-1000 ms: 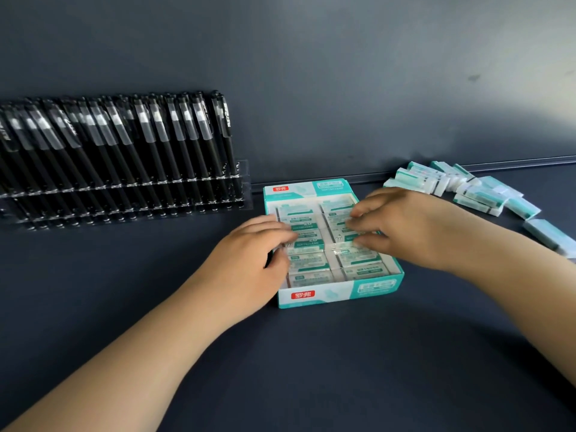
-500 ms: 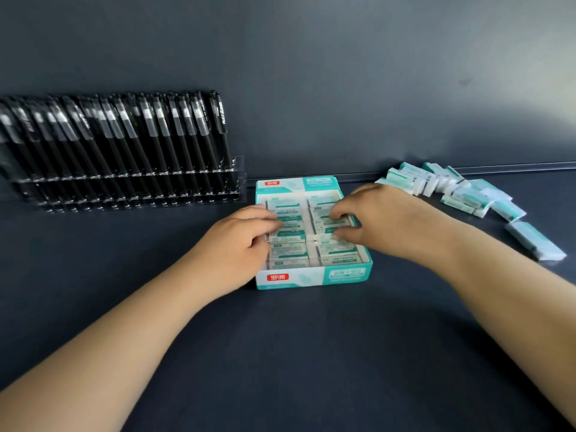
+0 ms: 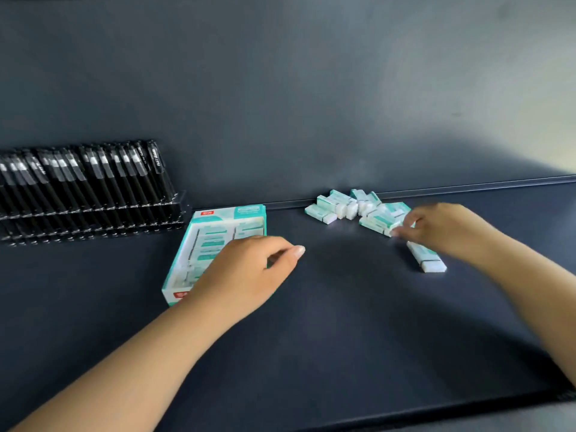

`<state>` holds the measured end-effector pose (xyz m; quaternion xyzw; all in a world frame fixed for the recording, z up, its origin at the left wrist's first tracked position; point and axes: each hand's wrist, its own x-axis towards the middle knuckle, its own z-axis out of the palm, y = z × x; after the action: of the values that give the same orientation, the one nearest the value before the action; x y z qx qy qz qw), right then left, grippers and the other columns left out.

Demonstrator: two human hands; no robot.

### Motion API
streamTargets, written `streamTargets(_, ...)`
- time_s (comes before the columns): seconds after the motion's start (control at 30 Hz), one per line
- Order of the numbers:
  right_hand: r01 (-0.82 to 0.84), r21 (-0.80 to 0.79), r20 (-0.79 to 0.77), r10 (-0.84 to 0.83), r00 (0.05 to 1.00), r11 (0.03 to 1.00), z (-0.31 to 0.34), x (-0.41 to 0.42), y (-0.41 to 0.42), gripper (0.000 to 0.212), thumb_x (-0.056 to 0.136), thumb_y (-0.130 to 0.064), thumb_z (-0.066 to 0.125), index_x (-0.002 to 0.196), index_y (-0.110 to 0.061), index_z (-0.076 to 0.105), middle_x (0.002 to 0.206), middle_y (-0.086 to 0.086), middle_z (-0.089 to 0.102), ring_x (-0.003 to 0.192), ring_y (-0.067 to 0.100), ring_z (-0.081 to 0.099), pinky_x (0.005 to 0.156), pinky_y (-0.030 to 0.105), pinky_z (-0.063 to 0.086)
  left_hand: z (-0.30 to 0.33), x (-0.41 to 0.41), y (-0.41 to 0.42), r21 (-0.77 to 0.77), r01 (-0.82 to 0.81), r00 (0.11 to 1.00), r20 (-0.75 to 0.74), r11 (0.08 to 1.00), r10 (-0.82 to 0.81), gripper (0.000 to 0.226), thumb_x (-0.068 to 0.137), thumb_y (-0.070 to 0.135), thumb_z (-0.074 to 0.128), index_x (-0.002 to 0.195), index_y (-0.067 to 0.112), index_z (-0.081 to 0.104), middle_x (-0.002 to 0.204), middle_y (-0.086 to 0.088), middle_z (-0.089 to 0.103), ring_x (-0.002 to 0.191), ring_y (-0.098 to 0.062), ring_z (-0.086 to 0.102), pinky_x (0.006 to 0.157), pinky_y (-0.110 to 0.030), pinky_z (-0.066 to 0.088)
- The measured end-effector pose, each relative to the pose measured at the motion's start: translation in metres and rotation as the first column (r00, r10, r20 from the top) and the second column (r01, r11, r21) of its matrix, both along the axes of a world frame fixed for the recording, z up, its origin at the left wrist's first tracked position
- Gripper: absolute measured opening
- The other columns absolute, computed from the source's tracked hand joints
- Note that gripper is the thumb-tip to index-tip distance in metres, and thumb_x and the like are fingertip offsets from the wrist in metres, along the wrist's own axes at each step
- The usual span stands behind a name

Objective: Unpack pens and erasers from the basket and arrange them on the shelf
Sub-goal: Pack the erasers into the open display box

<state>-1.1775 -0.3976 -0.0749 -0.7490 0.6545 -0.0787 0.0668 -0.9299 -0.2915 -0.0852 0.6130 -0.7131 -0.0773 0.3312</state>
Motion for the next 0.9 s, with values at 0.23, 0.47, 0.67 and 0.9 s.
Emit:
streamTargets(0.23,-0.002,0.168,0.112,-0.017,0.994,0.986,-0.011,-0.022,-0.003,0.055,0.078,-0.048,0.064,0.118,-0.015,0.046,0.114,0.001,0.051,0.097,0.019,0.046,0.075,0.027,0.035,-0.001,-0.071,-0.025,0.075,0.040,0.997,-0.075,0.996,-0.034,0.022,0.089,0.038,0.050,0.090,0.024,0.067,0.087,0.014,0.065,0.083,-0.003,0.057,0.072,-0.014,0.039)
streamTargets(0.47,-0.217,0.330,0.297,0.117,0.948,0.919,0.003,-0.029,-0.005,0.026,0.086,-0.034,0.055,0.093,-0.009,0.061,0.073,0.001,0.050,0.063,0.015,0.043,0.053,0.023,0.034,-0.016,-0.123,-0.055,0.356,0.122,0.989,-0.127,0.926,-0.081,0.030,0.074,0.051,0.064,0.097,0.032,0.056,0.091,0.020,0.057,0.092,0.000,0.055,0.085,-0.020,0.045)
streamTargets(0.67,-0.272,0.384,0.660,-0.057,0.749,0.882,-0.006,-0.031,-0.012,0.027,0.082,-0.041,0.062,0.076,-0.015,0.060,0.057,0.001,0.050,0.048,0.010,0.043,0.043,0.019,0.038,-0.029,-0.127,-0.062,0.273,0.129,0.974,-0.217,0.953,-0.069,0.041,0.065,0.044,0.073,0.098,0.036,0.051,0.096,0.023,0.055,0.094,0.005,0.051,0.077,-0.010,0.038)
streamTargets(0.9,-0.379,0.334,0.782,-0.029,0.622,0.863,-0.008,-0.026,-0.003,0.027,0.087,-0.040,0.055,0.072,-0.018,0.059,0.045,-0.002,0.054,0.037,0.006,0.044,0.039,0.017,0.041,-0.024,-0.115,-0.062,0.072,0.111,0.972,-0.215,0.991,-0.093,0.036,0.061,0.033,0.077,0.080,0.047,0.049,0.083,0.030,0.057,0.086,0.020,0.051,0.072,0.001,0.037)
